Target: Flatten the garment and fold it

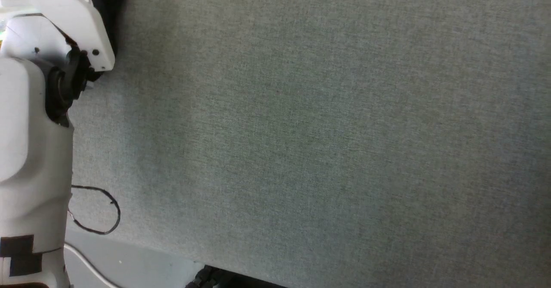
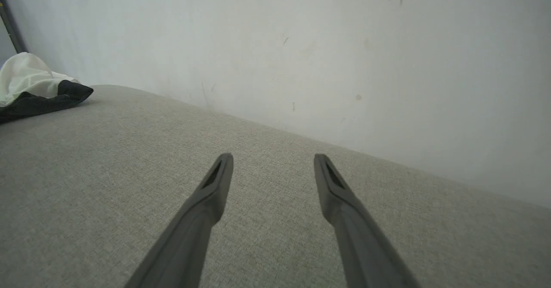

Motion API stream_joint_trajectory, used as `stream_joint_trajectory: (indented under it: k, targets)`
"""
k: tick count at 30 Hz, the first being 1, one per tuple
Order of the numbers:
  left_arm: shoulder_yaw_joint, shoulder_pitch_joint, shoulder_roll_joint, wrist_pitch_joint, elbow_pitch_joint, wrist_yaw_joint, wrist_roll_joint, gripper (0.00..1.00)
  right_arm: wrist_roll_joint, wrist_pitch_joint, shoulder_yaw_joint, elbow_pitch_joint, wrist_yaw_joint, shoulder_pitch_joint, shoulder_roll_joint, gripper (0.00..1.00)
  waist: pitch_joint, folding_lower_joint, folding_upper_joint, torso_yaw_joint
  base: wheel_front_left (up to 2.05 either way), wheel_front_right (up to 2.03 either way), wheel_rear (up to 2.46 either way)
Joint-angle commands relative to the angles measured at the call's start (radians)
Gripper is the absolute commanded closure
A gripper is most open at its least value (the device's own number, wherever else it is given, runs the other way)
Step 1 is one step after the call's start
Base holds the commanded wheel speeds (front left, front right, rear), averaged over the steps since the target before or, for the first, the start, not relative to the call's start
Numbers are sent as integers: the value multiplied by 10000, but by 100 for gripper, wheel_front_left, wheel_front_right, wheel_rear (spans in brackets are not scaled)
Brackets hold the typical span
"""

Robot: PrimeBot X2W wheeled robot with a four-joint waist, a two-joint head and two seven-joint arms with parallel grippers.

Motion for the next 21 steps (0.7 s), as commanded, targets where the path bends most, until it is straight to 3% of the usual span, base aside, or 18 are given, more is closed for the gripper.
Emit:
stream_joint_trajectory:
  k: [1, 13, 21]
  targets:
    - [-47, 179, 2, -18, 131, -50, -40, 100, 67, -96, 102, 79, -19, -159, 78, 0, -316, 0, 1, -12, 0, 0, 0]
    - [306, -547, 791, -829, -580, -366, -38, 100, -126, -741, 637, 1394, -19, -197, 1325, 0, -2600, 0, 1, -590, 0, 0, 0]
    - [-71, -1797, 964, -1242, -862, -1042, 8, 100, -398, -1042, 581, 2293, -19, 287, 2343, 0, -4286, 0, 1, -928, 0, 0, 0]
